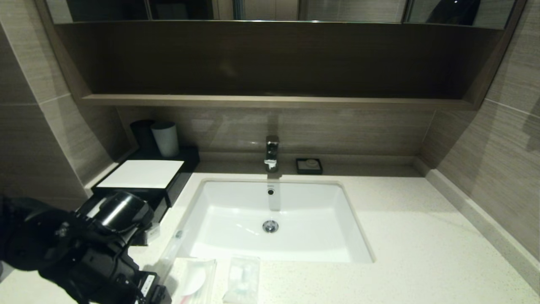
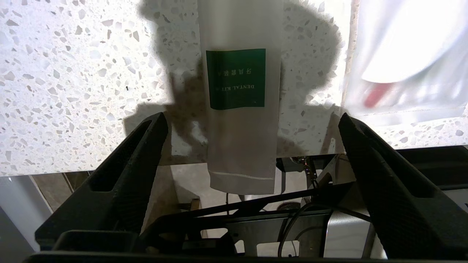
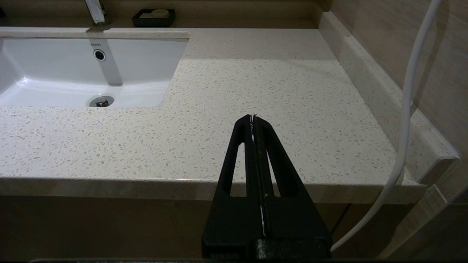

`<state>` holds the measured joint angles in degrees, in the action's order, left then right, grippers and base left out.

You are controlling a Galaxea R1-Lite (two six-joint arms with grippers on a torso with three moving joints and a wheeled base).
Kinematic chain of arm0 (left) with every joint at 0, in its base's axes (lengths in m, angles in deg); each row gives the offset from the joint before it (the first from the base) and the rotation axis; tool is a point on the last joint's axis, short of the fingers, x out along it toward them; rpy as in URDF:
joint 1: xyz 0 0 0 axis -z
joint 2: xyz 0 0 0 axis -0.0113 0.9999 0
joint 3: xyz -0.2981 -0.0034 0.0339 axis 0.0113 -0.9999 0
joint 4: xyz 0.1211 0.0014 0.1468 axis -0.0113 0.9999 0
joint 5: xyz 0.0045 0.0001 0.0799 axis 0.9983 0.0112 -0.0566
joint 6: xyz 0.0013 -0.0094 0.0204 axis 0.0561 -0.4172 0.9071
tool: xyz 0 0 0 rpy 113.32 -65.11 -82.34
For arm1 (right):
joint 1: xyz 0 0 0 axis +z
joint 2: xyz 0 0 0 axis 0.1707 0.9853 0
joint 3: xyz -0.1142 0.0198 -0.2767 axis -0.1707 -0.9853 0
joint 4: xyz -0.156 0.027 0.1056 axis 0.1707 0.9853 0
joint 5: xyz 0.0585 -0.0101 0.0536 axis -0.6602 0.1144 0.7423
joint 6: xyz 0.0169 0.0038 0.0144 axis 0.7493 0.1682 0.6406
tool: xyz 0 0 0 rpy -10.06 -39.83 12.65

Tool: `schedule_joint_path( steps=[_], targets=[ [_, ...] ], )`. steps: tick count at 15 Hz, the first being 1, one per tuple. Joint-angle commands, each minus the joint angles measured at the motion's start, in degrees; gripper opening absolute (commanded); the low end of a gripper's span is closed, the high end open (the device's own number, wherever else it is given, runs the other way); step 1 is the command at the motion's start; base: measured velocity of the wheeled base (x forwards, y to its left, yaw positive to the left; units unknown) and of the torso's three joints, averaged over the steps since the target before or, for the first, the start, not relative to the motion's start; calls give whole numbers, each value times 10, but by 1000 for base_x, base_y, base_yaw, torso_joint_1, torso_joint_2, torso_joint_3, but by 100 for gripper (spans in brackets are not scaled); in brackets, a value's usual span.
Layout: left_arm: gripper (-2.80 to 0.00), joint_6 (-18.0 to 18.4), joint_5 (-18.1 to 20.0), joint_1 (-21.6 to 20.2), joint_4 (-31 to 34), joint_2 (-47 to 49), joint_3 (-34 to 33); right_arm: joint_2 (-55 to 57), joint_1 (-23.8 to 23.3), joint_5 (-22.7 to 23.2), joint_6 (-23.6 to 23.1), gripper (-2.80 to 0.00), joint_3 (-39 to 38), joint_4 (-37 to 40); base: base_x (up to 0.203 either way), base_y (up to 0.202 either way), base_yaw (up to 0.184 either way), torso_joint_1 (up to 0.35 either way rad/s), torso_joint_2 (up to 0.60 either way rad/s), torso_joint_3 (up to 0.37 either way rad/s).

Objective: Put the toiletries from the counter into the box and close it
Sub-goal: Pick up the bathroom toiletry

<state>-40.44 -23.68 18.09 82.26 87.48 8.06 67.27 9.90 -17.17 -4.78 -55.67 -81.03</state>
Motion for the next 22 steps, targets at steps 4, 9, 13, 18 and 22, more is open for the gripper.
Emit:
schedule_joint_path(
  steps=[4, 9, 13, 18, 22],
  targets=[
    [0, -1, 0, 0, 1, 3, -1, -1, 0, 0, 0, -280, -1, 0, 0, 0, 0, 0, 0, 0],
    [0, -7, 0, 0, 1, 3, -1, -1, 0, 0, 0, -280, -1, 0, 0, 0, 0, 0, 0, 0],
    [0, -7, 0, 0, 1, 5, -2, -1, 0, 0, 0, -280, -1, 0, 0, 0, 0, 0, 0, 0],
    [0, -7, 0, 0, 1, 13, -2, -1, 0, 0, 0, -280, -1, 0, 0, 0, 0, 0, 0, 0],
    [0, -7, 0, 0, 1, 14, -2, -1, 0, 0, 0, -280, -1, 0, 0, 0, 0, 0, 0, 0]
  ],
)
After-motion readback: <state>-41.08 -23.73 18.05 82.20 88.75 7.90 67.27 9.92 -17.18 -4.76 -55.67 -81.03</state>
